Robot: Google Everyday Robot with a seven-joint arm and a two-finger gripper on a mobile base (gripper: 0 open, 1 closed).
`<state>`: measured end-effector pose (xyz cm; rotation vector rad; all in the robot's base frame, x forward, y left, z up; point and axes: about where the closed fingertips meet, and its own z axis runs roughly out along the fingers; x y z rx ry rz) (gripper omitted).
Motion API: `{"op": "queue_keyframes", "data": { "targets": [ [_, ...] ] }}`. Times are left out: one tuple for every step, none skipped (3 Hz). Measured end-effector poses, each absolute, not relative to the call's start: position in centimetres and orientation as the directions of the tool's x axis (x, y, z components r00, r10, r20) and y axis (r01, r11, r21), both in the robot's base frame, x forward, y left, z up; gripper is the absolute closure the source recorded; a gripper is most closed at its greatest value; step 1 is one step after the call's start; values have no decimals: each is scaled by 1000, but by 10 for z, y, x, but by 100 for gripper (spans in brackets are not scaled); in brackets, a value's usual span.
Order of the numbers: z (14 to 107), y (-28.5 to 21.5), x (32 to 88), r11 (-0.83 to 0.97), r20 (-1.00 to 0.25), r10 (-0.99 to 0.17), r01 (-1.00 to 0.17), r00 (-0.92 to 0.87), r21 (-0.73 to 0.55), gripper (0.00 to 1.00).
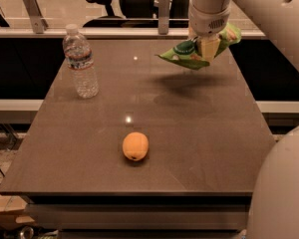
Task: Move green rice chip bag near orange
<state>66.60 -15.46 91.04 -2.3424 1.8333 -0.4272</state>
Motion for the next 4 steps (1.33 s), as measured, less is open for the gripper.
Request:
{"op": "queue_keyframes", "data": {
  "targets": [
    [918,-153,652,-240,137,-969,-923,208,-300,100],
    [925,-150,634,-224,139,-972,-921,188,-319,100],
    [928,-146,616,-205,143,-976,-923,166,-325,100],
    [931,-143,600,-178,150,-979,-926,135,-332,100]
  ]
}}
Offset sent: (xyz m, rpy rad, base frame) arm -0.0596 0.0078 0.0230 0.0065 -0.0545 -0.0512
